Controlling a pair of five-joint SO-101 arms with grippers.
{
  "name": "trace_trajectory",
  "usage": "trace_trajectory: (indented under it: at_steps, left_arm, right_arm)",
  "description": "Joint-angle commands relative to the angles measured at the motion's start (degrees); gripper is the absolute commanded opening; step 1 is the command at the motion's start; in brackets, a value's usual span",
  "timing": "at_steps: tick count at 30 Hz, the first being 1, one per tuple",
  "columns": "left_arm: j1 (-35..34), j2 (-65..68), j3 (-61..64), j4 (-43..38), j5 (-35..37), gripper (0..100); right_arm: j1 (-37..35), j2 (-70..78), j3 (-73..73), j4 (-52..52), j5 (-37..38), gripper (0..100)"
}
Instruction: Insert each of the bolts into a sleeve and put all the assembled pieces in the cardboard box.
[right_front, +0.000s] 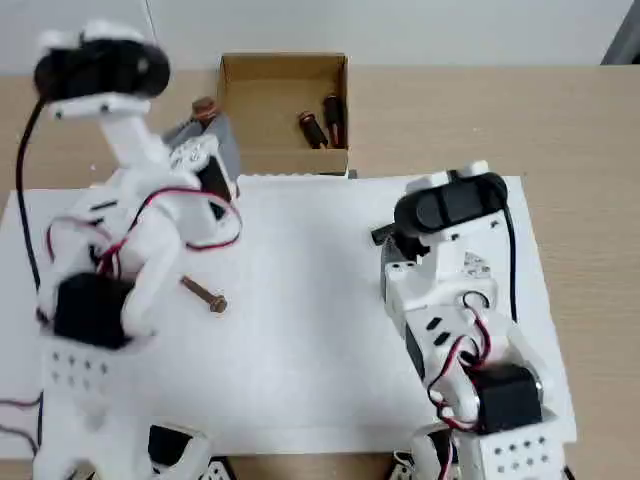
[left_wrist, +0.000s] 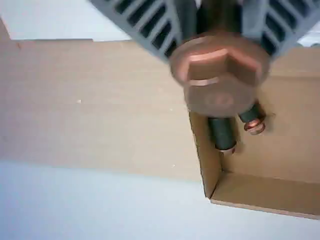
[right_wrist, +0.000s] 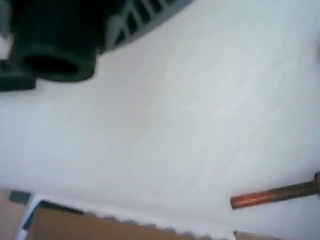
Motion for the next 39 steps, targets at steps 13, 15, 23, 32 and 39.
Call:
trace_trajectory:
  at_steps: [13, 15, 23, 32, 39]
  left_arm:
    - [-0.26, -43.96, 45.05, -10.46, -5.36, 1]
    - [-0.26, -47.65, 49.36, -11.78, -5.19, 1]
    - [0.26, -57.76, 62.90, -19.43, 1.41, 1]
    - [5.54, -62.07, 71.25, -28.13, 8.70, 1]
    - [9.32, -62.15, 70.99, -28.48, 13.98, 1]
  right_arm:
    - [-0.31, -20.18, 15.82, 4.18, 0.62, 0.4]
    - [-0.31, -24.22, 19.16, 3.30, 0.88, 0.4]
    - [-0.48, -32.84, 29.19, -2.68, 7.82, 0.4]
    - [-14.64, -32.84, 36.75, -13.41, 8.00, 0.4]
    - [-19.47, -32.84, 39.03, -17.10, 11.78, 0.4]
